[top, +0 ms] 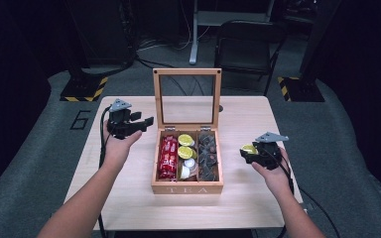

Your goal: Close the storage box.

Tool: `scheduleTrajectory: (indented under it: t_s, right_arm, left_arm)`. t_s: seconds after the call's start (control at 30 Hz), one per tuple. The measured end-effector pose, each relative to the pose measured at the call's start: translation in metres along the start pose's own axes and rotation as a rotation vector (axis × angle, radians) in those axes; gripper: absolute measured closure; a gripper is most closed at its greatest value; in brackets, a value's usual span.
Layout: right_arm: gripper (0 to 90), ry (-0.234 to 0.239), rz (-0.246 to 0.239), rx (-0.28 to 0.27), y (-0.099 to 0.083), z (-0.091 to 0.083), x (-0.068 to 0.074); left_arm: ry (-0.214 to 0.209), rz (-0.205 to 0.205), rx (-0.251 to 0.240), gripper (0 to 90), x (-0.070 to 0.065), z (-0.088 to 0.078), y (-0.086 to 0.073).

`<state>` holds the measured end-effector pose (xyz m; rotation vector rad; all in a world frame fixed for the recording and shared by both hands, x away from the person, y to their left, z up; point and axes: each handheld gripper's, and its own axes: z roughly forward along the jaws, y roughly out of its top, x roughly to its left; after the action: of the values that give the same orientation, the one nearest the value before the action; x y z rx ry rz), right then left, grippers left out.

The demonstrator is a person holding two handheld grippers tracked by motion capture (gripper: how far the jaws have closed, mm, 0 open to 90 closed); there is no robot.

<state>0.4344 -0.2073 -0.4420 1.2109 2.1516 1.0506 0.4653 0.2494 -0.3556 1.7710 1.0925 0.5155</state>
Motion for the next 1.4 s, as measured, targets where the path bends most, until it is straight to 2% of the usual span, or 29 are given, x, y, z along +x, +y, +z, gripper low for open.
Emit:
scheduleTrajectory:
  t_s: [0.53,0.63,0.83,0.93,0.97,1.0,1.1,1.17,1.4]
  right_arm:
    - [37.1,-0.066,0.071,0.029,-0.026,0.002,-0.025]
    - [37.0,-0.075,0.073,0.032,-0.029,0.003,-0.026]
    - [37.0,-0.112,0.045,0.045,-0.037,0.004,-0.023]
    - [37.0,-0.107,0.033,0.053,-0.039,0.004,-0.023]
    - [37.0,-0.107,0.045,0.054,-0.039,0.005,-0.022]
    - [37.0,-0.110,0.032,0.059,-0.041,0.005,-0.023]
    - [37.0,-0.102,0.053,0.060,-0.044,0.006,-0.024]
    - [37.0,-0.103,0.041,0.061,-0.045,0.006,-0.025]
    - [37.0,-0.111,0.071,0.070,-0.052,0.009,-0.026]
  left_arm:
    - [0.000,0.001,0.000,41.7,0.000,0.000,0.000]
    - [-0.002,0.000,0.001,41.7,0.000,-0.001,0.000]
    - [-0.001,-0.001,0.001,41.7,-0.001,0.000,0.000]
    - [0.000,0.001,-0.001,41.7,-0.001,0.000,-0.001]
    - [0.001,-0.001,0.000,41.7,-0.001,0.000,-0.001]
    - [0.002,-0.001,-0.002,41.7,-0.001,0.000,-0.002]
    - [0.003,0.002,0.000,41.7,0.000,0.000,-0.002]
    - [0.003,-0.003,-0.001,41.7,-0.001,0.000,-0.002]
    - [0.000,0.001,0.005,41.7,-0.001,0.001,-0.003]
